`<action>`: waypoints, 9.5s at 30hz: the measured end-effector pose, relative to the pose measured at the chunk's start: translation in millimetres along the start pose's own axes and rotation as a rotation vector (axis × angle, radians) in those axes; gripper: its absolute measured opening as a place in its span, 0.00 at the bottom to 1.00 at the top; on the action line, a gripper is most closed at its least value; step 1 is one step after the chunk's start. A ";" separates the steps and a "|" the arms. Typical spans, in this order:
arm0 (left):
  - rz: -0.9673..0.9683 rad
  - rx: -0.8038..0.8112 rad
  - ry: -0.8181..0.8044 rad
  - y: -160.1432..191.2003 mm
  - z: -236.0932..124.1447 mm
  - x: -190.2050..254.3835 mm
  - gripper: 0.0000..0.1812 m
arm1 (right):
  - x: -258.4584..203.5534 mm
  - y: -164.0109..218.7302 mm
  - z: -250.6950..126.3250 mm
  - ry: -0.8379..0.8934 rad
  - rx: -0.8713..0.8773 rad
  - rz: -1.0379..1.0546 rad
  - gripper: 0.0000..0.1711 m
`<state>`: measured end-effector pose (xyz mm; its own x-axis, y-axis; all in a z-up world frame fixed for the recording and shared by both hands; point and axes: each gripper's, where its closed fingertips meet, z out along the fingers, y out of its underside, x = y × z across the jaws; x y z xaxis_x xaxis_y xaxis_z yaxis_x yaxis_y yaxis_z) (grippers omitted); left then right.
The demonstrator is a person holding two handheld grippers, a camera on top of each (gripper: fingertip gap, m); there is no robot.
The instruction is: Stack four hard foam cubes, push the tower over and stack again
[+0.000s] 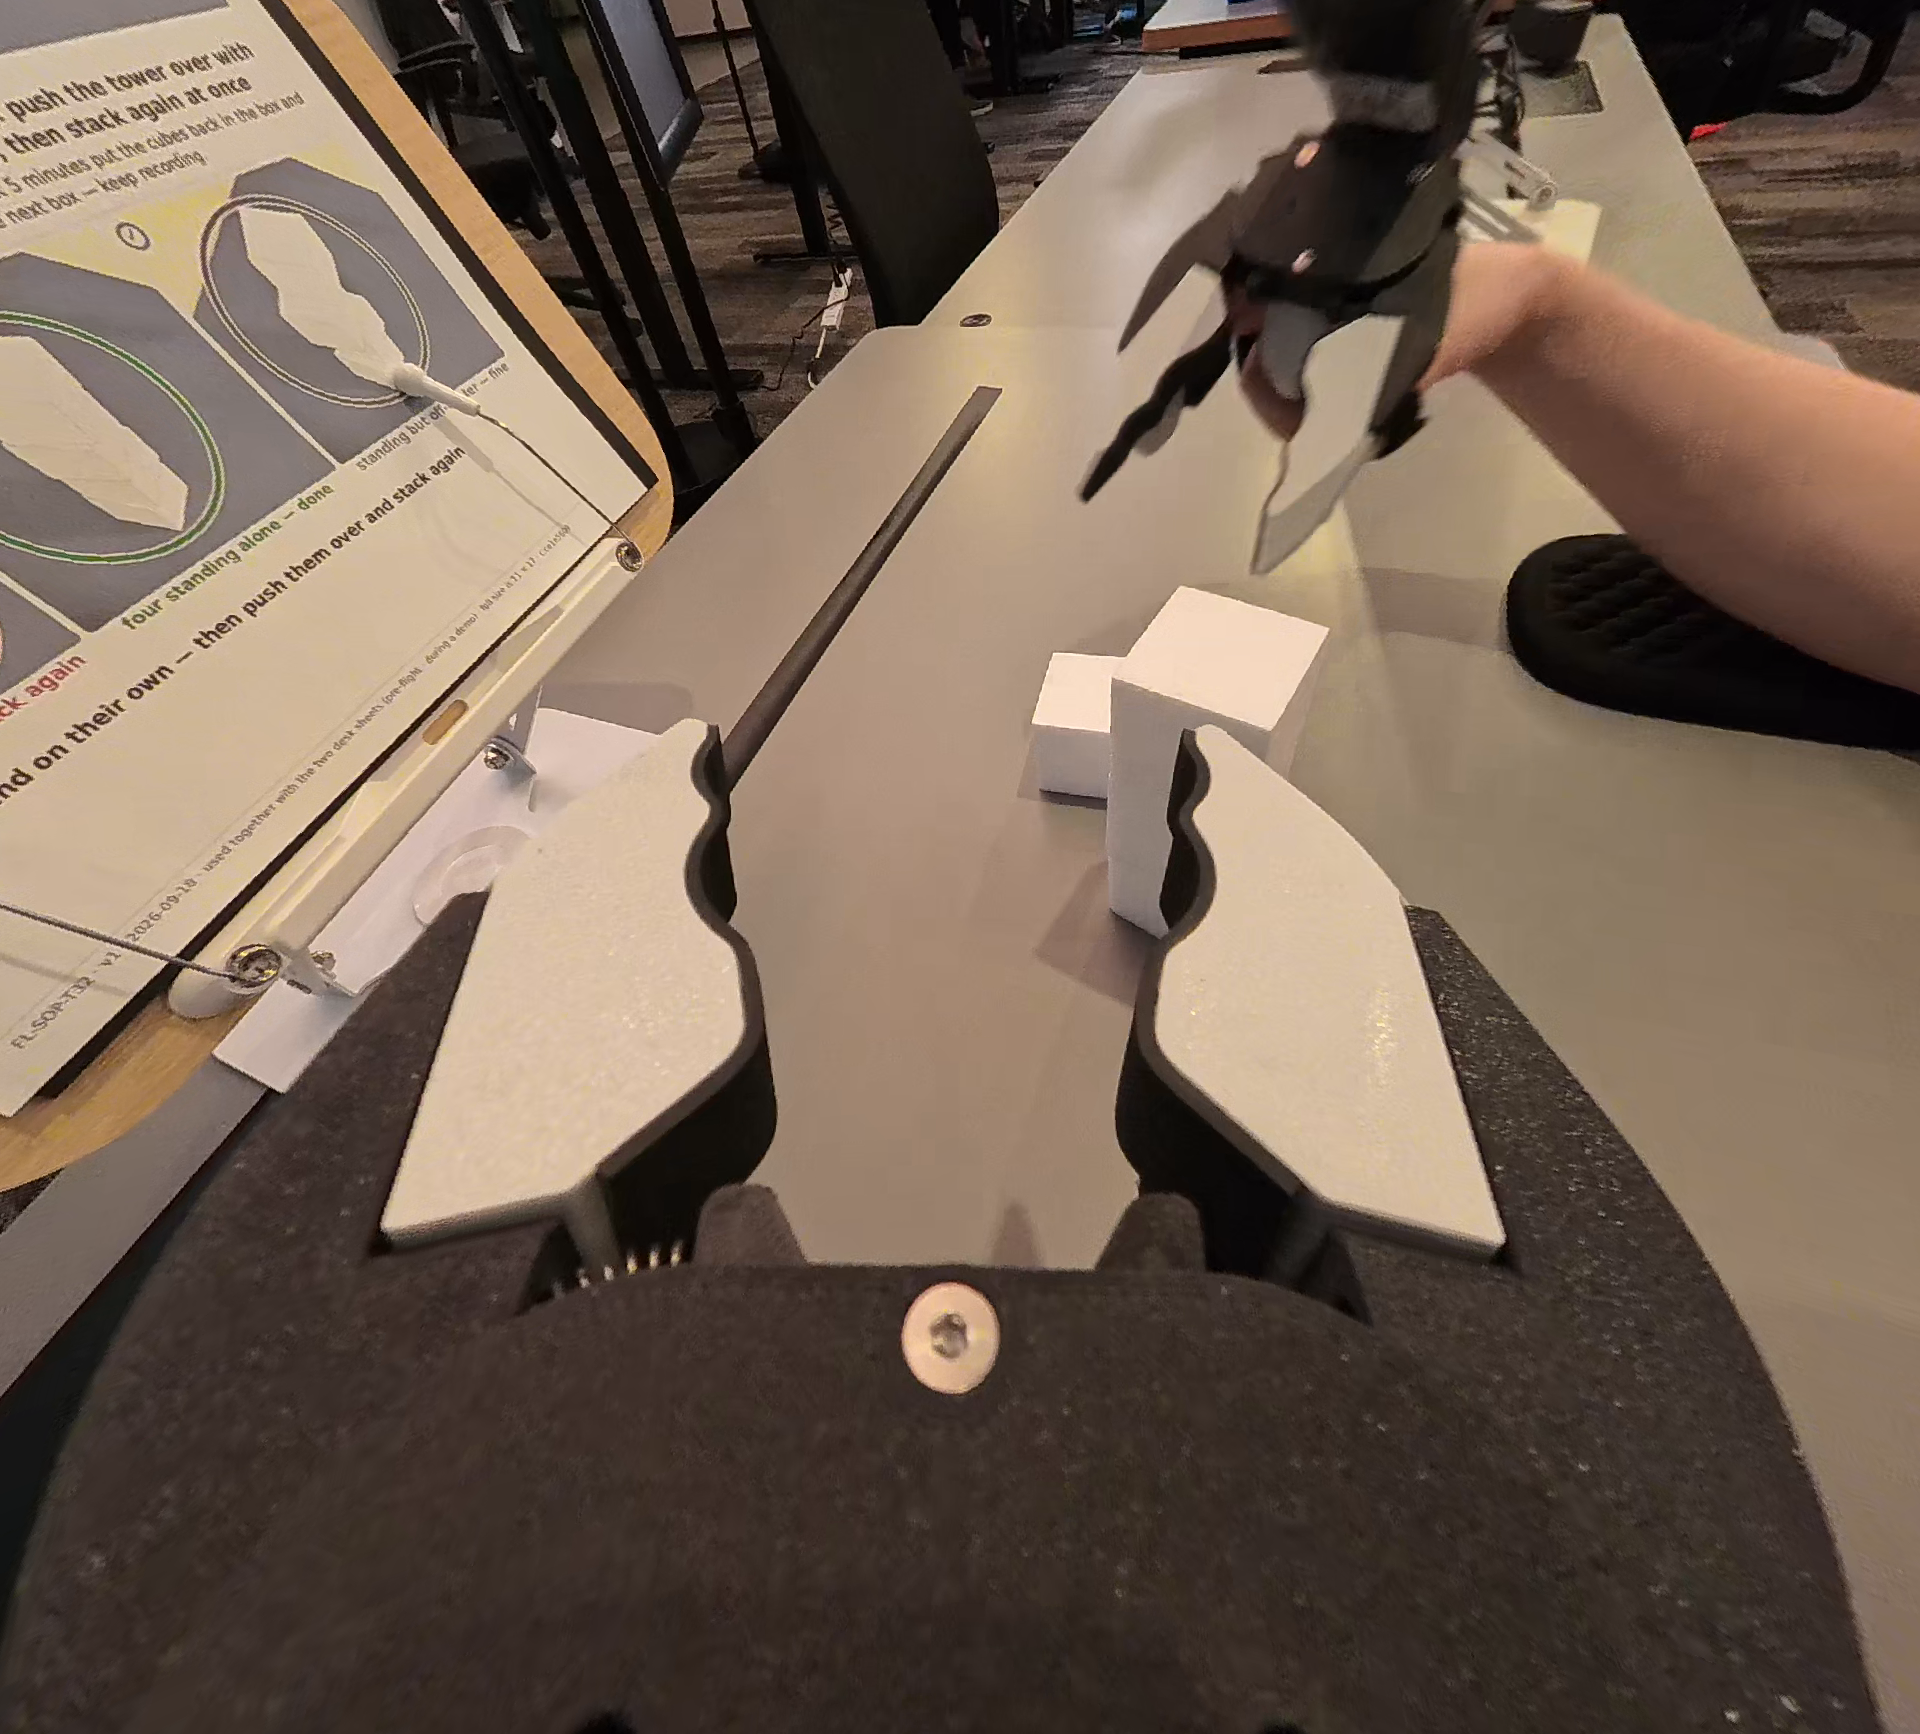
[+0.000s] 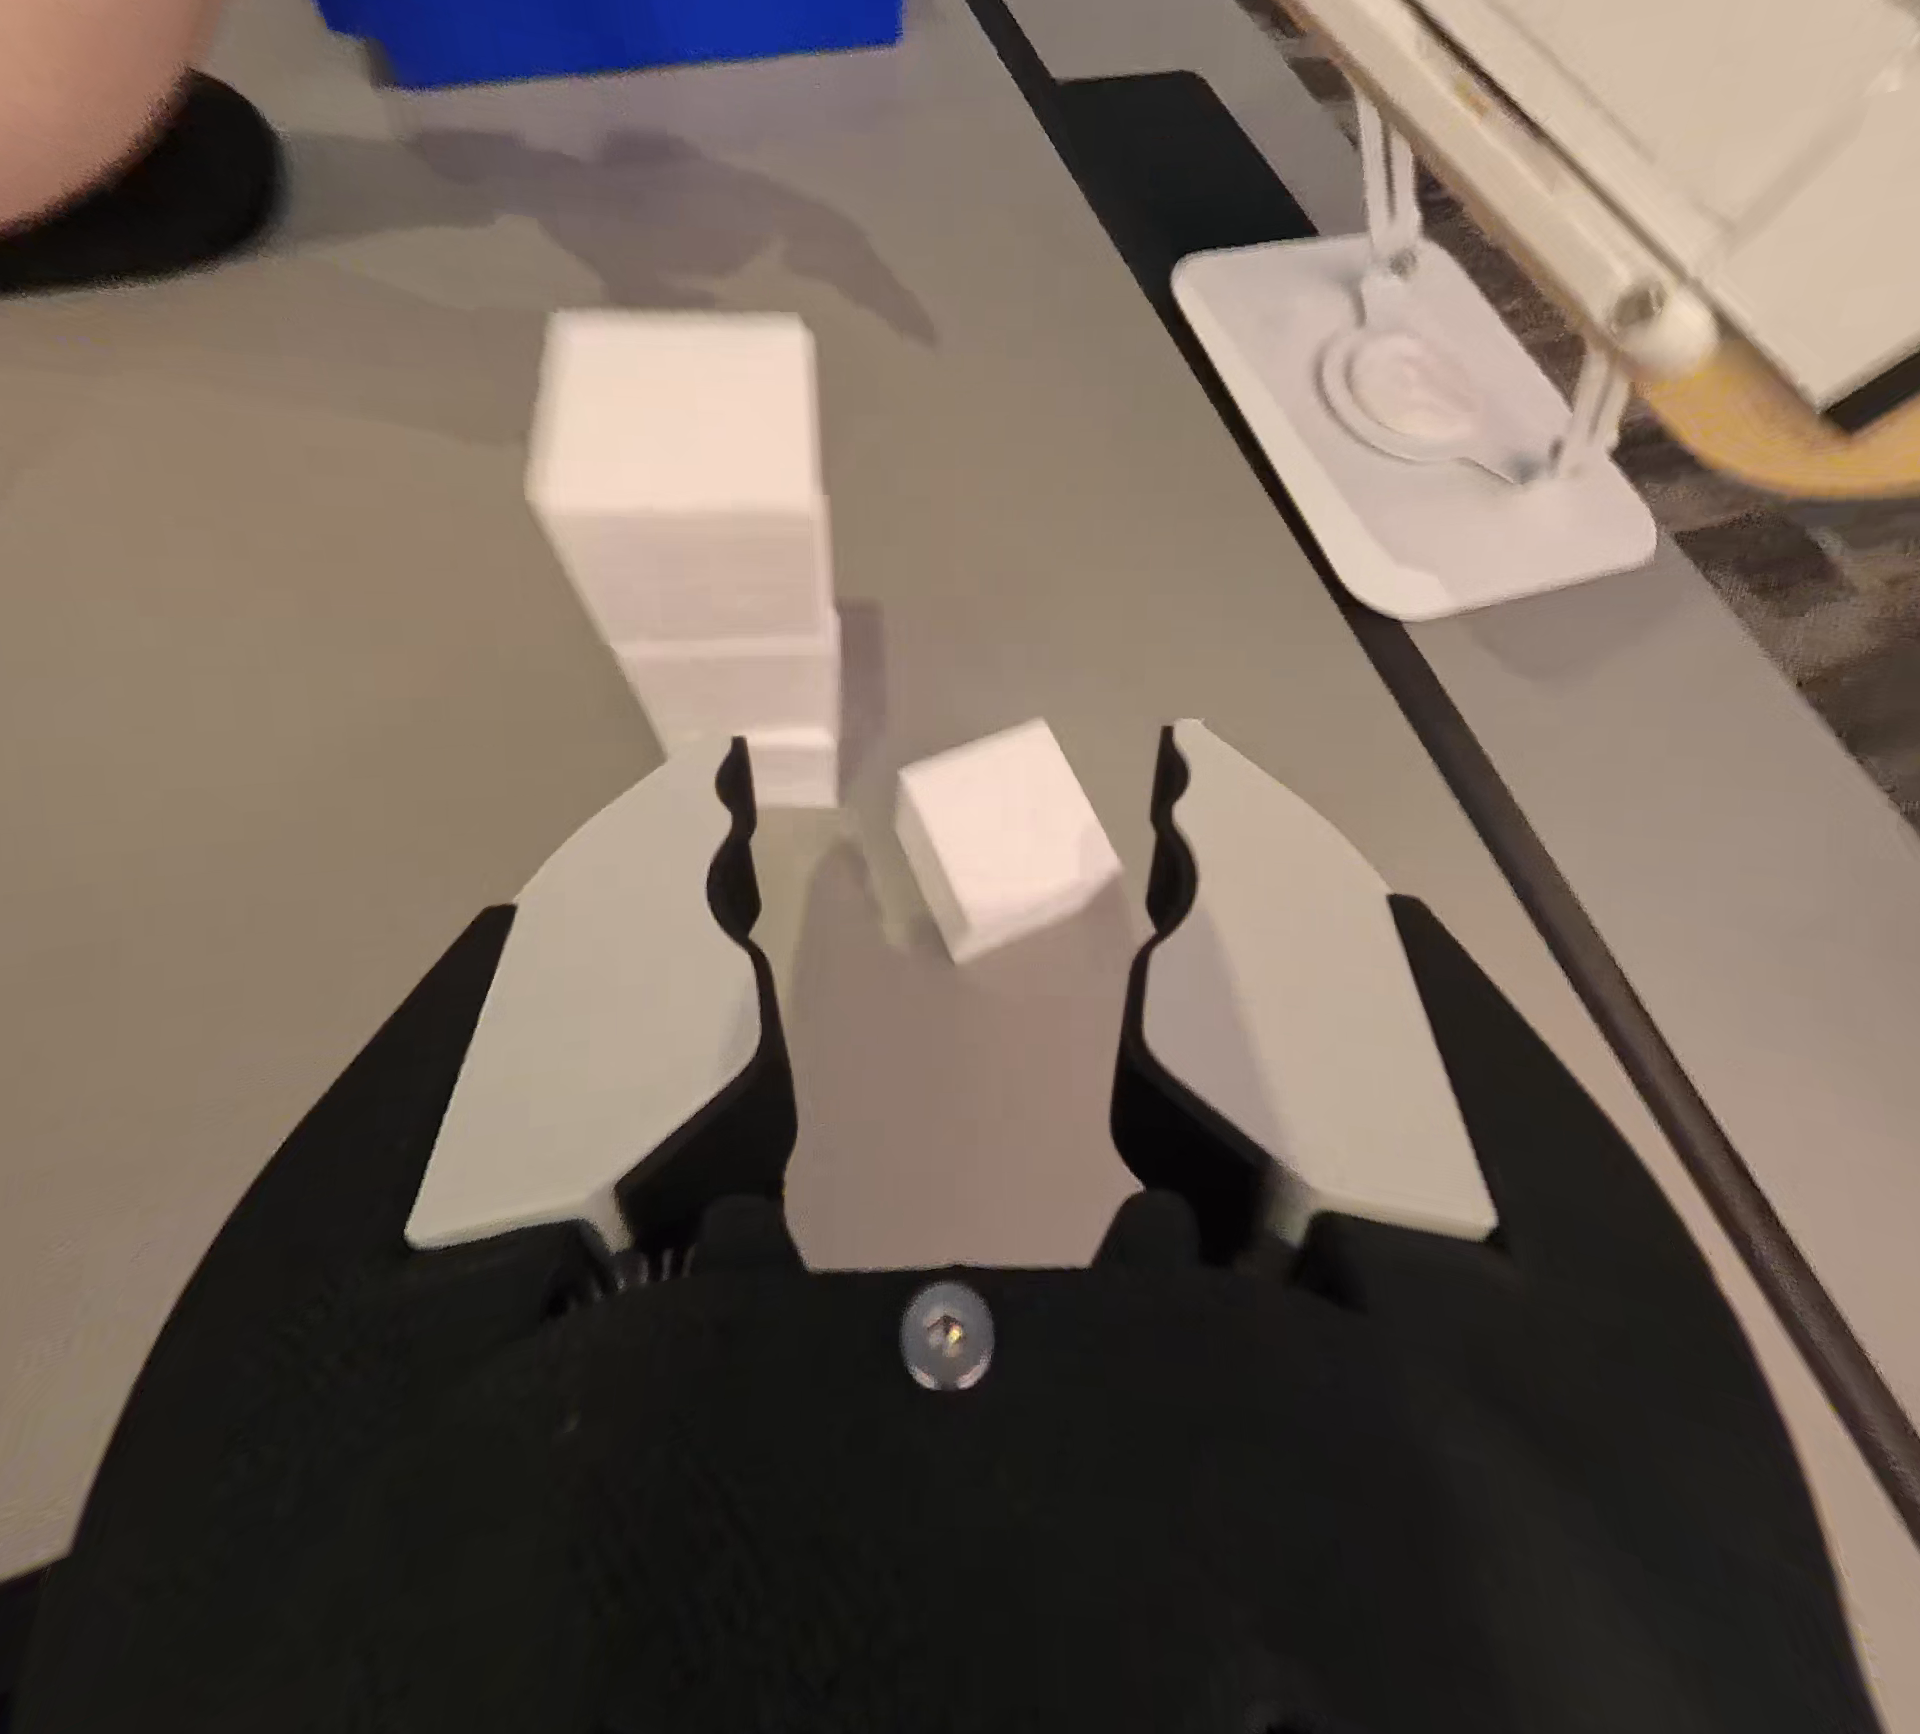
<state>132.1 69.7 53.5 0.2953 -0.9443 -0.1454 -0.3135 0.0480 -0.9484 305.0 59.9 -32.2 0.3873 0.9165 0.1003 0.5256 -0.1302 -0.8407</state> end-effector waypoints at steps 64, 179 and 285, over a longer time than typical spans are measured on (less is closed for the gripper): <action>-0.013 -0.052 -0.034 12.6 -0.2 -9.5 0.45 | -46.8 -80.1 15.4 0.205 -0.066 0.234 0.33; -0.742 -0.506 -0.671 255.5 -229.0 72.5 0.48 | -29.0 -71.9 -67.1 0.145 0.002 0.222 0.13; -0.410 -0.118 -0.409 160.2 -148.7 62.2 0.49 | -75.4 24.9 144.1 -0.282 -0.124 -0.113 0.36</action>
<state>-34.0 -29.8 -65.5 0.7305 -0.6744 0.1075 -0.1915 -0.3533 -0.9157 179.7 42.1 -137.3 0.1058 0.9941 0.0234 0.6484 -0.0512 -0.7596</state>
